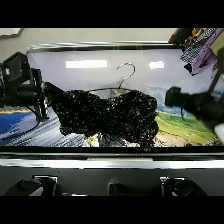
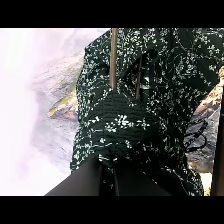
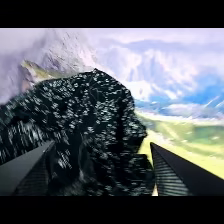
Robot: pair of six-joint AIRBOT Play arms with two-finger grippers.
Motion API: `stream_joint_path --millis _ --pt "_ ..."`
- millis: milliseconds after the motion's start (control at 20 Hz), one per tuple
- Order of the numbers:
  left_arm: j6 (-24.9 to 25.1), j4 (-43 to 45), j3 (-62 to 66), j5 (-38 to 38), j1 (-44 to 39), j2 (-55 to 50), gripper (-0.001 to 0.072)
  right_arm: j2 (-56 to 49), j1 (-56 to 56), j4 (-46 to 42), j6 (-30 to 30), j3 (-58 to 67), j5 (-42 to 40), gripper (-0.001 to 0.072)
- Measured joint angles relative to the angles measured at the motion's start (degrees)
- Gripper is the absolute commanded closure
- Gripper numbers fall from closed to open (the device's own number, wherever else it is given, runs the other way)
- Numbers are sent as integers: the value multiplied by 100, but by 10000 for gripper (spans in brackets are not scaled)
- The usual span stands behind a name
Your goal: Fold the clothes and pants, and hang the long-sleeved shirts on hangers.
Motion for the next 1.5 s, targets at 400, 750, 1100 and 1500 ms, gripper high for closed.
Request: stream_joint_path --millis 400,750,1100,1500 --pt "-33 0 -55 13 0 -133 688 -1445 -2645 3945 -6341 1128 1749 153" --pt "-52 0 -68 17 -2 -225 688 -2159 -2876 5217 -9346 1215 2323 153" --pt "-55 -2 -68 17 0 -234 688 -2544 -2277 5528 -10598 1220 1880 193" --pt "-57 -17 -68 20 0 -234 688 -3021 -2107 5998 -10793 1220 1764 482"
